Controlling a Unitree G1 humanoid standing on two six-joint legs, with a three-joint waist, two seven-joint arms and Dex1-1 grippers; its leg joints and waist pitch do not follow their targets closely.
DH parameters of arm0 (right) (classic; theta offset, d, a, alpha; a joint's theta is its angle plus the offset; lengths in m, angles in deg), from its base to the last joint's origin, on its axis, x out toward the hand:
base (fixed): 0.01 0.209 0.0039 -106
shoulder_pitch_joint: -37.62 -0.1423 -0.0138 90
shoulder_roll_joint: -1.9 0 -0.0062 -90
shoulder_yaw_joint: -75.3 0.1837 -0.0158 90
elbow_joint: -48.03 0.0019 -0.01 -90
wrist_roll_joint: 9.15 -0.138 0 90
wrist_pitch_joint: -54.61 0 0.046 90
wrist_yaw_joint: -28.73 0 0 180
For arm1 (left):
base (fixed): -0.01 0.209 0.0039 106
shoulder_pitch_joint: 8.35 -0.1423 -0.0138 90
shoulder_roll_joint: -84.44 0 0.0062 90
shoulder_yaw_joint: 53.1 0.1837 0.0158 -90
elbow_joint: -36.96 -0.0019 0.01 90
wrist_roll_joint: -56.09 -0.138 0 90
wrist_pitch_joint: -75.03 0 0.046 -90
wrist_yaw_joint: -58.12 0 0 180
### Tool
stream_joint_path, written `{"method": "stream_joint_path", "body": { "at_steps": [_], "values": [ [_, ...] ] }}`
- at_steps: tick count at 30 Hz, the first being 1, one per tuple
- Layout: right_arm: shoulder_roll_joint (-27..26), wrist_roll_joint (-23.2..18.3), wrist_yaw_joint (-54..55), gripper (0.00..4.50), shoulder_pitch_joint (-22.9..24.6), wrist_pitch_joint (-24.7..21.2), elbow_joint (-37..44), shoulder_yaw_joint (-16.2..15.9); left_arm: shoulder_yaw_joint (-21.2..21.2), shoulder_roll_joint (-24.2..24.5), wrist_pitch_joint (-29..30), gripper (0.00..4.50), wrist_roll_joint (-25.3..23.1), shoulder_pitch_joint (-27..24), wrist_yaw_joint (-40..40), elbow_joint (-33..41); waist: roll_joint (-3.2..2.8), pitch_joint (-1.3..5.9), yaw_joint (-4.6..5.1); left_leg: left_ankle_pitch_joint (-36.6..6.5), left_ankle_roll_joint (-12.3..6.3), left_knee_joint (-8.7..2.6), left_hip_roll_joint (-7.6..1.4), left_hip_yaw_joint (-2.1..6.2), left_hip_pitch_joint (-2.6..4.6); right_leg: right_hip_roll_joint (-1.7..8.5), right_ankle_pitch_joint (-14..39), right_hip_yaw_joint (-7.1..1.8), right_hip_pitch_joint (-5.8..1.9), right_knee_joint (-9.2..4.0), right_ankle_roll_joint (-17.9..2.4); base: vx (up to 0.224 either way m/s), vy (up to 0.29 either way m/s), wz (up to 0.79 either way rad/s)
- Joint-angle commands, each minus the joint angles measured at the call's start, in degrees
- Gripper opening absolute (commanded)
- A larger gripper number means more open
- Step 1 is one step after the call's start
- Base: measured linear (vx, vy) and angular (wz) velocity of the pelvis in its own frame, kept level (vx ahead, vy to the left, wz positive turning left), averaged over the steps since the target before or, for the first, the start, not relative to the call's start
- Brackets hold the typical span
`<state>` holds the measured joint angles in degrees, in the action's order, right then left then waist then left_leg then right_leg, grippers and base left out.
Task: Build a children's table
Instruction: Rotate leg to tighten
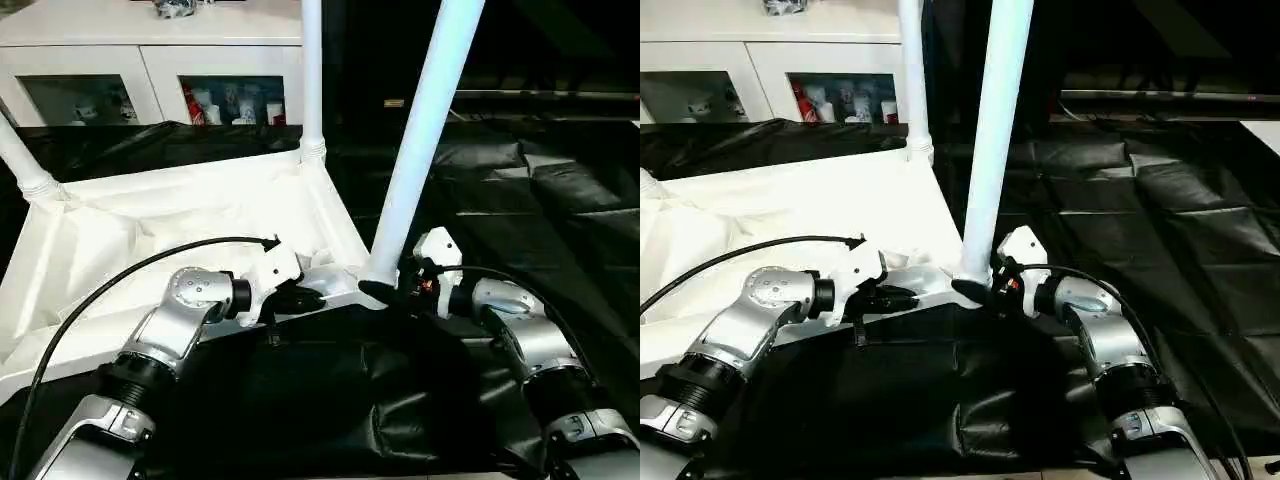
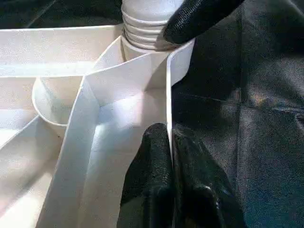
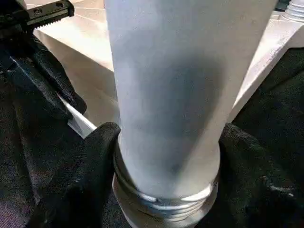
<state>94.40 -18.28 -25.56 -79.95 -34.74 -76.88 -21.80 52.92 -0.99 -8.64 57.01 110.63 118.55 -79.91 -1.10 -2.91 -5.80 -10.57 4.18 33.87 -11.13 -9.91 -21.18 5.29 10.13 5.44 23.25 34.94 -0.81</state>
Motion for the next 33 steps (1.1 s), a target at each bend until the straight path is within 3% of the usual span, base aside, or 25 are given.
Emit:
{"method": "stream_joint_path", "body": {
  "at_steps": [1,8,11,13,14,15,18,20,25,27,28,29,32,33],
  "values": [
    [-0.43,-0.56,-0.96,2.78,-0.44,0.04,0.7,0.59,0.25,-0.19,-0.07,0.0,1.28,-0.56,1.36,1.74,0.36,3.72,-0.07,-11.92,-2.95,-4.14,-2.17,0.43,0.34,3.54,13.69,-3.04,-3.15,-4.33,-11.97,0.0,0.0,0.0],
    [-1.05,-0.26,0.39,2.74,0.01,-0.42,0.05,0.52,0.4,-0.39,0.08,0.0,0.75,-0.55,0.8,1.44,0.4,3.74,-0.07,-11.56,-3.07,-4.1,-2.15,0.43,0.31,3.55,13.21,-3.04,-3.17,-4.25,-12.17,0.0,0.0,0.0],
    [-2.74,1.22,7.23,2.74,-1.17,-0.25,-3.53,1.72,0.51,-1.58,0.95,0.0,-1.28,0.21,-3.44,-0.14,0.38,3.49,0.11,-12.95,-2.17,-4.31,-2.11,0.46,0.44,3.65,15.98,-3.02,-2.98,-4.57,-11.86,0.0,0.0,0.0],
    [-7.4,-0.2,21.45,2.74,-3.82,-1.43,-9.8,6.96,-0.72,-5.47,2.6,0.0,-2.32,2.05,-10.85,-3.19,0.29,3.27,0.52,-15.17,-1.23,-4.5,-2.09,0.52,0.71,3.69,19.82,-3.03,-2.68,-5.02,-11.15,0.0,0.0,0.0],
    [-7.92,-0.33,23.16,2.74,-4.13,-1.56,-10.49,7.49,-0.88,-5.98,2.77,0.0,-2.42,2.31,-11.77,-3.59,0.12,3.24,0.78,-15.87,-0.63,-4.49,-2.01,0.52,0.8,3.62,20.92,-3.03,-2.54,-5.12,-10.9,0.0,0.0,0.0],
    [-10.66,0.96,33.0,2.74,-5.8,-1.19,-14.35,8.54,-1.77,-9.54,4.69,0.0,-3.3,4.16,-18.39,-6.34,0.32,3.33,1.05,-16.17,0.48,-4.55,-1.96,0.69,0.75,3.68,22.47,-2.95,-2.69,-5.27,-9.77,0.0,0.0,0.0],
    [-12.76,2.85,40.8,2.74,-7.53,-0.76,-17.27,8.26,-2.85,-12.89,6.83,0.0,-3.52,5.86,-24.18,-8.57,0.39,3.18,1.14,-17.41,0.96,-4.45,-1.72,0.61,1.17,3.74,25.36,-2.91,-2.28,-5.87,-8.71,0.0,0.0,0.0],
    [-14.7,4.35,46.83,2.74,-9.9,-1.23,-19.98,7.61,-2.91,-15.37,7.81,0.0,-4.02,7.1,-27.68,-9.84,0.58,3.32,0.92,-16.55,0.21,-4.46,-1.67,0.65,0.85,3.81,25.09,-2.91,-2.51,-5.9,-7.98,0.0,0.0,0.0],
    [-16.44,5.55,49.4,2.74,-12.36,-0.7,-23.06,7.15,-2.09,-16.47,7.24,0.0,-5.51,7.79,-29.37,-10.71,0.95,3.62,0.63,-13.18,-1.36,-4.41,-1.66,0.53,0.3,3.64,19.47,-2.89,-2.8,-5.22,-8.43,0.0,0.0,0.0],
    [-16.77,5.97,49.6,2.74,-13.05,0.33,-24.45,7.26,-1.86,-16.35,6.72,0.0,-6.01,7.67,-29.35,-10.75,0.89,3.58,0.61,-13.68,-1.44,-4.39,-1.7,0.51,0.33,3.79,19.97,-2.88,-2.7,-5.27,-8.53,0.0,0.0,0.0],
    [-16.77,5.97,49.6,3.09,-13.05,0.33,-24.45,7.26,-1.86,-16.35,6.72,0.0,-6.01,7.67,-29.35,-10.75,0.84,3.55,0.65,-13.77,-1.41,-4.43,-1.7,0.53,0.31,3.76,20.04,-2.88,-2.74,-5.28,-8.54,0.0,0.0,0.0],
    [-16.64,4.35,46.65,3.29,-13.33,3.61,-24.86,8.81,-1.34,-14.63,5.9,0.0,-6.32,6.38,-27.37,-9.56,0.83,3.54,0.64,-14.23,-1.46,-4.48,-1.76,0.54,0.35,3.79,20.28,-2.88,-2.69,-5.33,-8.39,0.0,0.0,0.0],
    [-15.92,3.23,44.22,3.5,-13.04,5.91,-24.02,9.5,-0.98,-12.87,4.89,0.0,-6.18,5.41,-25.58,-8.8,0.78,3.56,0.65,-14.52,-1.86,-4.52,-1.84,0.55,0.26,3.88,19.29,-2.95,-2.76,-5.27,-8.74,0.0,0.0,0.0],
    [-15.17,3.28,43.25,3.78,-12.74,6.58,-23.32,9.37,-0.66,-11.86,3.8,0.0,-6.12,4.98,-24.22,-8.57,0.88,3.56,0.7,-13.97,-2.07,-4.5,-1.77,0.53,0.11,3.79,18.77,-2.91,-2.92,-5.19,-8.87,0.0,0.0,0.0]
  ]
}}
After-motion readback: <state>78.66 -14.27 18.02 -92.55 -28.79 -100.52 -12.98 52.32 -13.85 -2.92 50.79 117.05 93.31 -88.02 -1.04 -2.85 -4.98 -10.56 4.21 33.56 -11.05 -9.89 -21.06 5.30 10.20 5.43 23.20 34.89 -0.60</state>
